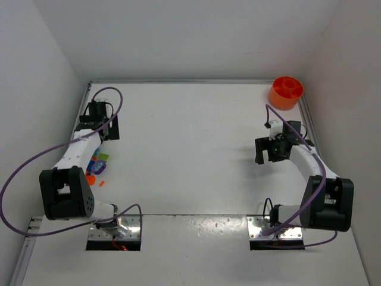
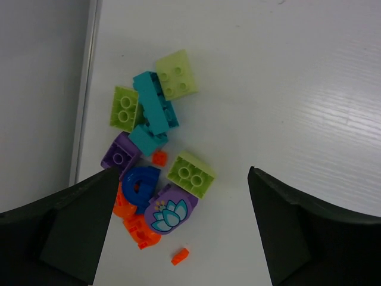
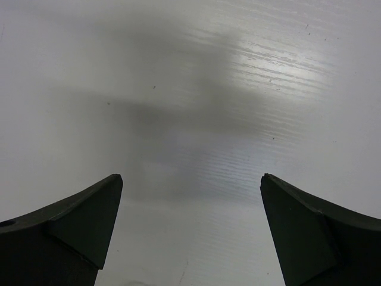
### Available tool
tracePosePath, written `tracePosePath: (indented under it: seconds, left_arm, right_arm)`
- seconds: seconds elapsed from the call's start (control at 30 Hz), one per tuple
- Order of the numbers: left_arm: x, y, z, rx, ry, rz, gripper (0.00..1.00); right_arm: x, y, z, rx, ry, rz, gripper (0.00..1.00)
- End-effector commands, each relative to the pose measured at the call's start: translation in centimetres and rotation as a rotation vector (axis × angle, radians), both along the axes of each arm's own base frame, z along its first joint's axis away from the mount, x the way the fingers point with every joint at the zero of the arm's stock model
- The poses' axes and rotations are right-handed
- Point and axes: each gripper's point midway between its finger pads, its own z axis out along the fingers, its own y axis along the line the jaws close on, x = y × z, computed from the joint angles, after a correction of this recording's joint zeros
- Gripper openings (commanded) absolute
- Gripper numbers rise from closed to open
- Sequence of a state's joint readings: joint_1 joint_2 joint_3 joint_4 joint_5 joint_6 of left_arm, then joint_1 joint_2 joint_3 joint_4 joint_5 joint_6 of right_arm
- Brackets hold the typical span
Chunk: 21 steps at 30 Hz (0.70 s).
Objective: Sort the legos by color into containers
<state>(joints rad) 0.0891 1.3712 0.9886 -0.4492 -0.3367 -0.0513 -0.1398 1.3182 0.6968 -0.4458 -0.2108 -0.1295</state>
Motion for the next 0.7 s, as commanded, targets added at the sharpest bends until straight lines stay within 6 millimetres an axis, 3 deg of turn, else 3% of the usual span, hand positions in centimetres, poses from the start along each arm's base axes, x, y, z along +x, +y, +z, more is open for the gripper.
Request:
tracePosePath:
  seconds: [0.0, 0.17, 0.3, 0.37, 0.67]
  left_arm:
    - [0.8, 2.9, 0.6, 0.000, -0.023, 0.099, 0.95]
    - [1.7, 4.8, -2.4, -0.075, 0.040, 0.101, 0.86]
    - [2.6, 5.9, -4.9, -0.142, 0.093, 0.047, 0.86]
    - [2.8, 6.4, -5.4, -0.167, 0.097, -0.006, 0.92]
    - [4.1, 8.1, -5.8, -0.171, 0.093, -0.076, 0.93]
  right_arm:
    - [0.9, -0.4, 0.1, -0.018, -0.027, -0.022, 1.00]
    - [1.3, -0.6, 0.0, -0.022, -0.023, -0.035, 1.00]
    - [1.5, -0.6, -0.1, -0.020, -0.010, -0.035, 1.00]
    - [1.2, -0.6, -0.2, -0.019, -0.001, -0.035, 1.00]
    - [1.1, -0.6, -0.7, -0.017, 0.019, -0.034, 1.00]
